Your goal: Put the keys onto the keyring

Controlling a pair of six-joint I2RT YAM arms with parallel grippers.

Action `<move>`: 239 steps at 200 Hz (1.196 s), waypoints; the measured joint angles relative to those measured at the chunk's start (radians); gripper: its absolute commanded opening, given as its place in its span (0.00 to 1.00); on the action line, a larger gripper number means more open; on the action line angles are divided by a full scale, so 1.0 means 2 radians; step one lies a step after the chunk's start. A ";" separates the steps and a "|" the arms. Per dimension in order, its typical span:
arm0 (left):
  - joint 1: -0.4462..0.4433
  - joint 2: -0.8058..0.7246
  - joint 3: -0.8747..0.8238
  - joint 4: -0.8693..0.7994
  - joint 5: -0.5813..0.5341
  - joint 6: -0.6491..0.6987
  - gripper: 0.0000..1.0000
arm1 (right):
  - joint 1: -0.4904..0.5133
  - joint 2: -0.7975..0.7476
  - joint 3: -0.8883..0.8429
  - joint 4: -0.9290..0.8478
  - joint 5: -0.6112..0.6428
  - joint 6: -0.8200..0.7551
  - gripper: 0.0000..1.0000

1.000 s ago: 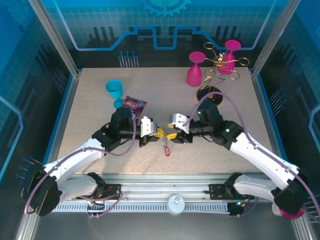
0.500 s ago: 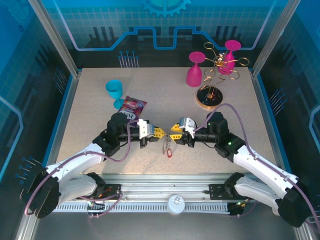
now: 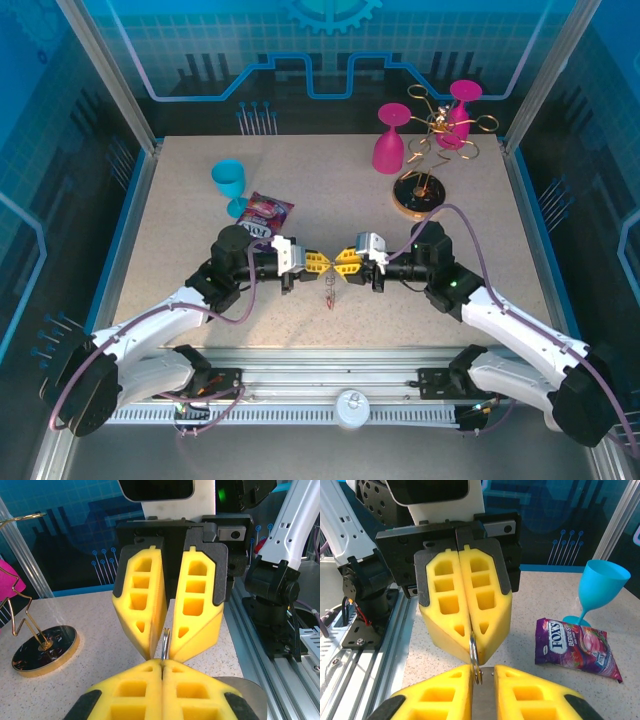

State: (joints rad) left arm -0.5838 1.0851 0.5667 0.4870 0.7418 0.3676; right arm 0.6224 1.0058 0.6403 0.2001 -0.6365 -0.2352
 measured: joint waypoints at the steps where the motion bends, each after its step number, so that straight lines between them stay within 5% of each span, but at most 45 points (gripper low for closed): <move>1: 0.000 0.000 0.000 0.000 0.000 0.000 0.00 | 0.000 0.000 0.000 0.000 0.000 0.000 0.19; 80: 0.002 0.000 0.000 -0.010 -0.001 0.002 0.00 | 0.012 0.009 0.021 -0.034 0.011 -0.032 0.00; 91: 0.002 0.000 0.000 -0.016 -0.003 0.007 0.17 | 0.016 0.010 0.024 -0.044 0.019 -0.043 0.00; 117: 0.002 -0.006 0.000 -0.038 -0.022 0.031 0.34 | 0.034 0.008 0.024 -0.056 0.048 -0.075 0.00; 187: 0.000 -0.042 -0.004 -0.096 -0.073 0.121 0.32 | 0.100 -0.017 -0.001 -0.038 0.186 -0.254 0.00; 239: -0.002 -0.045 -0.005 -0.124 -0.076 0.158 0.29 | 0.111 -0.010 -0.004 -0.028 0.224 -0.305 0.00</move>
State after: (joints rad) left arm -0.5880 0.9943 0.5564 0.2390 0.5900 0.6827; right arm 0.8448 0.9859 0.6331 0.1440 -0.1894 -0.8444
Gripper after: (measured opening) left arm 0.295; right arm 0.058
